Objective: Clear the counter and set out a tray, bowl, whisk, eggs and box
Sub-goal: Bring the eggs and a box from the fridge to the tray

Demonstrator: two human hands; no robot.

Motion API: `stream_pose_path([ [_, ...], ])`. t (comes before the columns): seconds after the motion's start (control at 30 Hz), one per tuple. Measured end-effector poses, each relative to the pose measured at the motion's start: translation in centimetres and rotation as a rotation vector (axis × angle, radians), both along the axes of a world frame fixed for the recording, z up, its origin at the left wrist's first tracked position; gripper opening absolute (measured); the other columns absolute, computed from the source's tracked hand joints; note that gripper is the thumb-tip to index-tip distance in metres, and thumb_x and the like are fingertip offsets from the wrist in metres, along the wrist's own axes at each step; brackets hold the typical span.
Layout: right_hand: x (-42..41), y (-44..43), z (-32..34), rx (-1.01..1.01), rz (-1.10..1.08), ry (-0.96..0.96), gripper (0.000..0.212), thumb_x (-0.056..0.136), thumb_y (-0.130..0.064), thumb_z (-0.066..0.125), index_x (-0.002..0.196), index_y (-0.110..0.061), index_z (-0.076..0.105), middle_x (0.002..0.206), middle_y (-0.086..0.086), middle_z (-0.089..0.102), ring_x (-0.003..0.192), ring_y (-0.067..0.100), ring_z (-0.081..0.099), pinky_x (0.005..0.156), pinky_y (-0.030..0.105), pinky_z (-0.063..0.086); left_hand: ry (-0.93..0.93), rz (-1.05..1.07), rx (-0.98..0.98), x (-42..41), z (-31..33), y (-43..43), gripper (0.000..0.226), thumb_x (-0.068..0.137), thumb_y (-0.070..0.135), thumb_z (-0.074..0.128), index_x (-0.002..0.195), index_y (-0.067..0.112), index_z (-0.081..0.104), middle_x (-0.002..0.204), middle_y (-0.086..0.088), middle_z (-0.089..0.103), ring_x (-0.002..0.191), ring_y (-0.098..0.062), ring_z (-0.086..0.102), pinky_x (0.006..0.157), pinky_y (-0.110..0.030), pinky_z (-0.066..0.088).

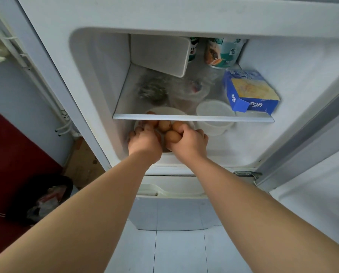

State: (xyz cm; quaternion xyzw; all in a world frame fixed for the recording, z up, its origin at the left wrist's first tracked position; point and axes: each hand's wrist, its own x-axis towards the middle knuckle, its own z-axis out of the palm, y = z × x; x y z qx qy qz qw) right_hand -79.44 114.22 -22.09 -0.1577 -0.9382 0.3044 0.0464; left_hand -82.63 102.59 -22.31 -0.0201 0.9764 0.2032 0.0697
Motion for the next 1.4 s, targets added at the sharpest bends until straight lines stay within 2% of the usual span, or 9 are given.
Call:
stream_pose_path([
  [0.2,1.2,0.1,1.2,-0.088,-0.095,0.032,0.029,0.074,-0.039,0.066,0.096,-0.022,0.057,0.084,-0.002,0.059,0.098,0.024,0.046,0.091,0.034,0.038,-0.046,0.054,0.120,2.1,1.8,0.1,0.056,0.091,0.019,0.048,0.142,0.010,0.027,0.137,-0.018,0.040,0.124,-0.038,0.039,0.105,-0.040,0.033],
  [0.37,4.0,-0.1,3.3,-0.215,-0.173,0.030,0.026,0.075,-0.041,0.065,0.088,-0.026,0.049,0.075,-0.010,0.053,0.092,0.025,0.060,0.091,0.038,0.047,-0.099,0.084,0.282,6.2,4.0,0.3,0.045,0.092,0.018,0.051,0.134,0.010,0.035,0.133,-0.016,0.041,0.121,-0.036,0.043,0.103,-0.040,0.036],
  [0.5,7.6,-1.8,6.8,-0.328,-0.154,0.016,0.029,0.072,-0.040,0.066,0.093,-0.026,0.052,0.086,-0.006,0.061,0.090,0.025,0.063,0.081,0.037,0.052,-0.070,0.173,0.406,10.8,7.2,-1.5,0.042,0.093,0.026,0.052,0.130,0.011,0.040,0.125,-0.011,0.048,0.114,-0.032,0.050,0.099,-0.042,0.043],
  [0.6,9.0,-2.7,7.9,-0.388,-0.152,0.030,0.030,0.071,-0.038,0.068,0.095,-0.027,0.053,0.092,-0.004,0.064,0.089,0.024,0.063,0.079,0.034,0.051,-0.050,0.224,0.505,13.0,8.1,-2.6,0.044,0.091,0.025,0.054,0.132,0.013,0.041,0.124,-0.005,0.054,0.110,-0.026,0.054,0.090,-0.034,0.045],
  [0.8,13.5,-10.5,13.0,-0.501,0.090,0.025,0.036,0.067,-0.039,0.074,0.096,-0.024,0.058,0.093,-0.004,0.065,0.087,0.020,0.063,0.079,0.036,0.052,0.106,0.436,0.658,20.1,14.1,-10.7,0.056,0.089,0.021,0.061,0.138,0.008,0.036,0.121,0.000,0.054,0.095,-0.011,0.051,0.071,-0.016,0.038],
  [0.93,15.4,-16.8,16.3,-0.550,0.274,-0.002,0.035,0.066,-0.039,0.077,0.091,-0.025,0.058,0.084,-0.003,0.066,0.075,0.016,0.065,0.070,0.031,0.052,0.230,0.573,0.679,24.1,17.9,-16.7,0.057,0.087,0.022,0.065,0.136,0.010,0.038,0.125,-0.003,0.056,0.104,-0.015,0.055,0.082,-0.019,0.037],
  [1.03,16.8,-22.3,18.8,-0.545,0.414,-0.008,0.036,0.066,-0.046,0.077,0.090,-0.026,0.058,0.090,-0.003,0.067,0.081,0.016,0.065,0.073,0.031,0.053,0.314,0.671,0.649,27.4,20.6,-21.8,0.057,0.089,0.025,0.064,0.138,0.012,0.038,0.129,-0.003,0.052,0.103,-0.012,0.049,0.083,-0.019,0.035],
  [1.17,19.8,-30.6,21.9,-0.546,0.601,0.014,0.038,0.068,-0.050,0.076,0.090,-0.025,0.059,0.089,-0.004,0.066,0.076,0.011,0.062,0.058,0.024,0.042,0.411,0.813,0.615,32.2,22.9,-29.1,0.058,0.088,0.029,0.064,0.138,0.015,0.038,0.130,-0.004,0.052,0.108,-0.015,0.051,0.090,-0.023,0.040],
  [1.4,26.8,-46.6,23.8,-0.597,0.805,-0.037,0.050,0.055,-0.061,0.073,0.088,-0.025,0.060,0.087,-0.001,0.072,0.082,0.018,0.070,0.080,0.042,0.057,0.504,1.032,0.610,41.7,24.7,-42.7,0.054,0.087,0.030,0.065,0.133,0.014,0.043,0.119,0.000,0.056,0.102,-0.013,0.053,0.087,-0.023,0.040],
])
